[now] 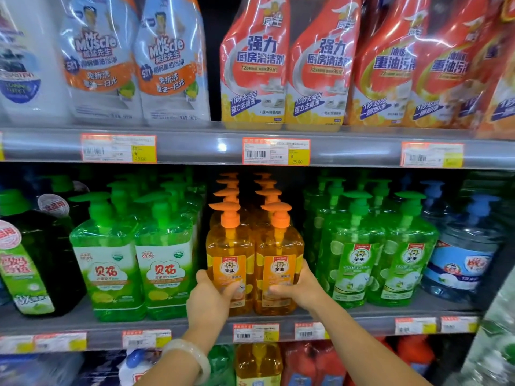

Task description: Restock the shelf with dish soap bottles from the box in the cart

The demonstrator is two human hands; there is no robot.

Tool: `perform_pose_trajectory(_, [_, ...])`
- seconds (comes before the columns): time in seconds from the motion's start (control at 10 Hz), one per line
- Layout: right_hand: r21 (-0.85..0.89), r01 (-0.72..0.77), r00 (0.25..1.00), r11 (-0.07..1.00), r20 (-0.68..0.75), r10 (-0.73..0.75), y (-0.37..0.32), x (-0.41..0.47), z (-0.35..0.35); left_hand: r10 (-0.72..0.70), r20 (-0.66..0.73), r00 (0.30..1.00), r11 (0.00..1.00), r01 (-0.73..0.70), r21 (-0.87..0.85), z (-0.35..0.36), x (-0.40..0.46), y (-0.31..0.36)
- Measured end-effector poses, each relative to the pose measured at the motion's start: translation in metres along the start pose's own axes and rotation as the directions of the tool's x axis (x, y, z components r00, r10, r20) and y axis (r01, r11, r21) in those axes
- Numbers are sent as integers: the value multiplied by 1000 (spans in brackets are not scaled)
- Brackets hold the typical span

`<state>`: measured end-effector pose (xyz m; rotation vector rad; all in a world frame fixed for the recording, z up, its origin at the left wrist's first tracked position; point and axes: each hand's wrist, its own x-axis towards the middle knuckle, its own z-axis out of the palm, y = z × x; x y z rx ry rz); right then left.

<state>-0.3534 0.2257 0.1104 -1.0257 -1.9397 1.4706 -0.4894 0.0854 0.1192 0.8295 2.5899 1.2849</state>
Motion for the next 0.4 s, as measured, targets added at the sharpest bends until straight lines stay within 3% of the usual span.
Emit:
perform_pose_trajectory(0.2, [-51,-50,998,997,-52,47,-2,-8,2,-47,108,993,999,48,-9,6,-4,-1])
perform_pose_trajectory(0.3, [-122,-46,994,991,-106,33,-4,-22,6,-113,156,981,993,116,-11,5,-15,-3])
perform_pose_trajectory(0.4, [-155,19,986,988,-159,-44,3,-36,12,-93,219,971,994,79,74,8,-29,-9])
